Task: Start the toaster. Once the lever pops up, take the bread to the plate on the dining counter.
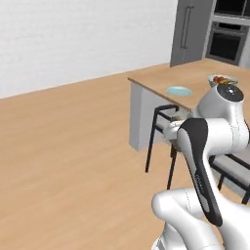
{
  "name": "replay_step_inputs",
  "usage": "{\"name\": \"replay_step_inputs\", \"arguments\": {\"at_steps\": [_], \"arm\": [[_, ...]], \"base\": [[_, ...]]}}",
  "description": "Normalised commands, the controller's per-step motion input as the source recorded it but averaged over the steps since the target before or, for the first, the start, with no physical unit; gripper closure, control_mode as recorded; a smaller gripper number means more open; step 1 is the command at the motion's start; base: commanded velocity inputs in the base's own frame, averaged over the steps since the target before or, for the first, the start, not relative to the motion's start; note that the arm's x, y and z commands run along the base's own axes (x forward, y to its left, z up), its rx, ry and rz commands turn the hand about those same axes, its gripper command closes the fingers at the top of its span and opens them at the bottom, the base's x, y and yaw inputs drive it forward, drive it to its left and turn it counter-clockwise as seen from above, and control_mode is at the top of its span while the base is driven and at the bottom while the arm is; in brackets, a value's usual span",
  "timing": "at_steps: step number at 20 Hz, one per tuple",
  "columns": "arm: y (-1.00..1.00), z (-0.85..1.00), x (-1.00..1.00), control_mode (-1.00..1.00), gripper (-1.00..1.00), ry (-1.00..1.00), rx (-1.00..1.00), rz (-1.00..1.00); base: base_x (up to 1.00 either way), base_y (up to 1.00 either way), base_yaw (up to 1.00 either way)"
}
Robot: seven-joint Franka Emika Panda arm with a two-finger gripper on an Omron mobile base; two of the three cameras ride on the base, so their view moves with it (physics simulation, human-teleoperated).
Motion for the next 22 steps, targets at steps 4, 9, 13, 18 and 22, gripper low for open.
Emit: {"name": "replay_step_inputs", "arguments": {"at_steps": [4, 9, 13, 18, 22], "arm": [[0.00, 0.00, 0.00, 1.00, 1.00, 0.00, 0.00, 0.00], [0.00, 0.00, 0.00, 1.00, 1.00, 0.00, 0.00, 0.00], [0.00, 0.00, 0.00, 1.00, 1.00, 0.00, 0.00, 0.00], [0.00, 0.00, 0.00, 1.00, 1.00, 0.00, 0.00, 0.00], [0.00, 0.00, 0.00, 1.00, 1.00, 0.00, 0.00, 0.00]], "base": [[0.82, 0.42, -0.58], [0.83, 0.47, -0.57], [0.76, 0.51, -0.57], [0.42, 0.57, -0.59], [0.33, 0.60, -0.60]]}}
